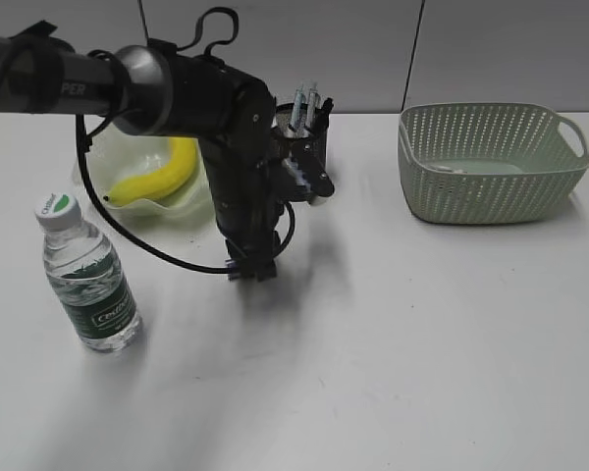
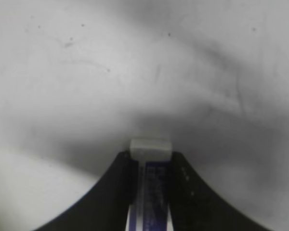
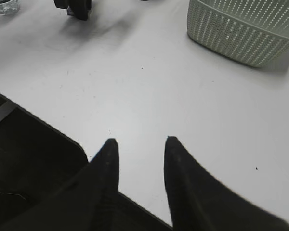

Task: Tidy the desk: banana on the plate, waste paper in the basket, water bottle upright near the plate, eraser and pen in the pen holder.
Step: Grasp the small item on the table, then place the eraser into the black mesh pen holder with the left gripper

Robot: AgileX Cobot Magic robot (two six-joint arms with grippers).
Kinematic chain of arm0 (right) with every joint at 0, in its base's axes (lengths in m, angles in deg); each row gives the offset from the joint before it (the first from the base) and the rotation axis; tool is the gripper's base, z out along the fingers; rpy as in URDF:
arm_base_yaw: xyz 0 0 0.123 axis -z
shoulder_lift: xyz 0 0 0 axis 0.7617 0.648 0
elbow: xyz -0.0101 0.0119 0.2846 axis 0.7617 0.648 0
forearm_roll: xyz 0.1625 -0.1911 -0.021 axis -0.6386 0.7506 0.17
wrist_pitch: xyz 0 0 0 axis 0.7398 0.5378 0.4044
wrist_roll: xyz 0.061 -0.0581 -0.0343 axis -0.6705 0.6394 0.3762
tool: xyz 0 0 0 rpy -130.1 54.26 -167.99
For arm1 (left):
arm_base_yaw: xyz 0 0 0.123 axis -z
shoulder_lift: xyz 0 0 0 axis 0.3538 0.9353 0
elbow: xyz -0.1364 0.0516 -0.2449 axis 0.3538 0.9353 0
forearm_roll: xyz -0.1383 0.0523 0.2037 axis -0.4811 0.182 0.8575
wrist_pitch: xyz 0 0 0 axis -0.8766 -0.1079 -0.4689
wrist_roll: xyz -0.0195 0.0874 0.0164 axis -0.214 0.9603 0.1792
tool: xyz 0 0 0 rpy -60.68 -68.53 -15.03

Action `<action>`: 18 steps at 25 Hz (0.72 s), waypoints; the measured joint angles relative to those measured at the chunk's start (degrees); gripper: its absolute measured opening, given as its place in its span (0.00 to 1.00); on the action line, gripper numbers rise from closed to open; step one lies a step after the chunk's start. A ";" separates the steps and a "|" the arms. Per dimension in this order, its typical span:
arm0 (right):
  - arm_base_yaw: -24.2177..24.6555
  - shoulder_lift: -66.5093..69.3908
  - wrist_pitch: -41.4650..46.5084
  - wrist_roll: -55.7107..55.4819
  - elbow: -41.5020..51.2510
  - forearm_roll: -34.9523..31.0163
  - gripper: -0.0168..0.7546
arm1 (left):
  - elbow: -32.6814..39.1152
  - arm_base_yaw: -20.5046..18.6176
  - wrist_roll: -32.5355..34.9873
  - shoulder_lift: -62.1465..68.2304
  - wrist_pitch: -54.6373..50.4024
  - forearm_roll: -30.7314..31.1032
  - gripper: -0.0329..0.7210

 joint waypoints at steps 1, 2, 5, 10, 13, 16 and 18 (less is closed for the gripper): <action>0.00 0.00 0.00 0.00 0.00 0.00 0.37 | -0.49 0.00 0.00 -0.15 0.00 -0.17 0.28; 0.00 0.00 0.00 0.00 0.00 0.00 0.37 | -1.27 0.00 0.00 -0.57 0.00 -0.53 0.28; 0.00 0.00 0.00 0.00 0.00 0.06 0.37 | -3.74 0.00 -0.19 -3.16 1.96 -2.53 0.28; 0.00 0.00 0.00 0.00 0.00 0.06 0.37 | -5.09 -0.07 -0.61 -9.03 17.27 -6.55 0.28; 0.00 0.00 0.00 0.00 0.04 0.06 0.37 | -5.16 -0.53 -0.66 -9.27 28.24 -9.19 0.28; 0.00 0.00 0.00 0.00 0.04 0.06 0.37 | -5.16 -1.38 -0.67 -7.78 37.19 -12.00 0.28; 0.00 0.00 0.00 0.00 0.04 0.06 0.37 | -5.16 -2.08 -0.82 -6.10 41.73 -13.21 0.28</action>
